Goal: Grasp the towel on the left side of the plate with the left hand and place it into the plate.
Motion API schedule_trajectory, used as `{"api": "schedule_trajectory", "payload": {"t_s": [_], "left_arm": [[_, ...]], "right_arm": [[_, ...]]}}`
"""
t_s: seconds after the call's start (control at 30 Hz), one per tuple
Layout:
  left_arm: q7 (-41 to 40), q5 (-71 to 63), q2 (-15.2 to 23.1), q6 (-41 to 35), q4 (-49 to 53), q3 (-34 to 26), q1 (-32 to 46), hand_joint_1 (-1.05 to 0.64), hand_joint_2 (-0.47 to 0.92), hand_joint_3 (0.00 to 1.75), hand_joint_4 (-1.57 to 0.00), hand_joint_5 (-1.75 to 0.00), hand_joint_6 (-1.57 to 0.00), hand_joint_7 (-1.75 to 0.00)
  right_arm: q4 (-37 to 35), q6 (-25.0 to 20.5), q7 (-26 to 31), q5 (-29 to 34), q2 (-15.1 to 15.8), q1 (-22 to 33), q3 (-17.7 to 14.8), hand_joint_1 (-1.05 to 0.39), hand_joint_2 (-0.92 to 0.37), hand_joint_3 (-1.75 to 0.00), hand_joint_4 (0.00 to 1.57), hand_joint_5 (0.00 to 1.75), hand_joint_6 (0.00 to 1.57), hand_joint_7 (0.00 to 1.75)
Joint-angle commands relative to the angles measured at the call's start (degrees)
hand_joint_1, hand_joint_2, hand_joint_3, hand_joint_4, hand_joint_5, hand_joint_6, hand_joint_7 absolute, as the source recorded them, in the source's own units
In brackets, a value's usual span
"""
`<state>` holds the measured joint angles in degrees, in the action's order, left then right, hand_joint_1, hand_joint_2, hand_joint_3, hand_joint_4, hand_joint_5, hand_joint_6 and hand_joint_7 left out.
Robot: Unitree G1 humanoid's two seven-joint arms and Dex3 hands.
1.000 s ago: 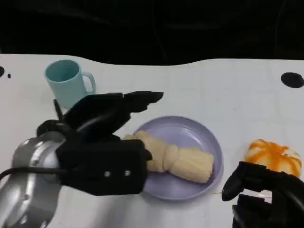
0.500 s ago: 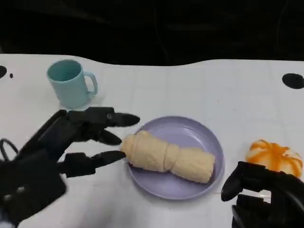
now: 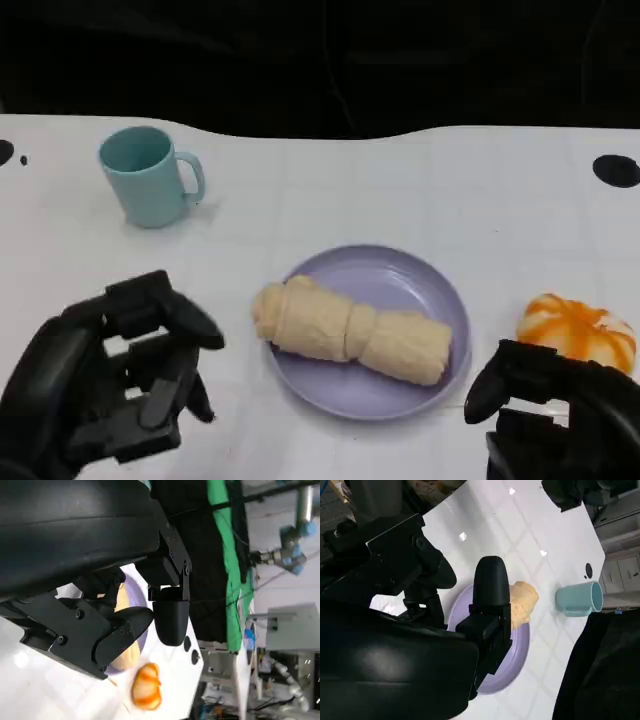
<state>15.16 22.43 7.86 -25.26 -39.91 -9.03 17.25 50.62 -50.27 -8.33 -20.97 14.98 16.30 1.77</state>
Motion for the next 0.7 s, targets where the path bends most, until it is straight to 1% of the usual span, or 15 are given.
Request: {"api": "schedule_trajectory", "payload": {"t_s": [0.03, 0.1, 0.13, 0.23, 0.33, 0.43, 0.47, 0.7], "left_arm": [[-3.22, 6.67, -1.21, -4.98, -4.28, -2.41, 3.89, -0.10, 0.52, 1.29, -0.85, -1.74, -0.76, -1.59], [-4.17, 8.20, -1.47, -5.80, -5.16, -2.73, 5.36, -0.11, 0.53, 1.28, -0.84, -1.75, -0.75, -1.60], [-4.47, 8.89, -1.56, -5.99, -5.24, -2.77, 5.89, -0.12, 0.55, 1.24, -0.82, -1.75, -0.73, -1.61], [-4.81, 9.37, -1.35, -5.80, -3.96, -2.31, 6.40, -0.13, 0.57, 1.19, -0.80, -1.75, -0.71, -1.61], [-4.52, 9.70, -1.14, -5.63, -2.05, -2.40, 6.23, -0.12, 0.56, 1.21, -0.80, -1.75, -0.73, -1.60], [-4.54, 10.82, -1.26, -5.95, -0.49, -2.83, 5.93, -0.10, 0.53, 1.26, -0.81, -1.75, -0.75, -1.58], [-4.55, 10.95, -1.22, -5.96, -0.11, -2.88, 5.82, -0.10, 0.52, 1.27, -0.81, -1.75, -0.76, -1.57], [-3.30, 10.23, -0.73, -4.71, 1.70, -2.00, 5.31, -0.09, 0.52, 1.26, -0.83, -1.74, -0.77, -1.57]], "right_arm": [[0.01, 0.28, -0.25, -0.14, 0.56, -0.21, -0.81, 0.02, -0.54, -1.23, 0.67, 1.75, 0.61, 1.54], [-0.30, 0.52, -0.51, -0.15, 0.72, -0.22, -1.06, 0.03, -0.54, -1.23, 0.67, 1.75, 0.61, 1.53], [-0.38, 0.57, -0.61, -0.11, 0.82, -0.24, -1.14, 0.02, -0.53, -1.23, 0.67, 1.75, 0.61, 1.54], [-0.69, 0.80, -0.94, 0.07, 1.14, -0.23, -1.30, 0.02, -0.53, -1.24, 0.66, 1.75, 0.61, 1.53], [-0.96, 1.09, -1.19, 0.11, 1.12, -0.08, -1.44, 0.02, -0.53, -1.23, 0.66, 1.75, 0.61, 1.53], [-1.14, 1.44, -1.50, 0.15, 1.22, 0.10, -1.52, 0.03, -0.54, -1.23, 0.66, 1.75, 0.60, 1.53], [-1.13, 1.42, -1.47, 0.25, 1.29, 0.06, -1.47, 0.03, -0.55, -1.21, 0.66, 1.75, 0.61, 1.53], [-1.13, 2.01, -1.26, 1.39, 1.63, 0.13, -0.95, 0.03, -0.58, -1.17, 0.65, 1.75, 0.60, 1.53]]}}
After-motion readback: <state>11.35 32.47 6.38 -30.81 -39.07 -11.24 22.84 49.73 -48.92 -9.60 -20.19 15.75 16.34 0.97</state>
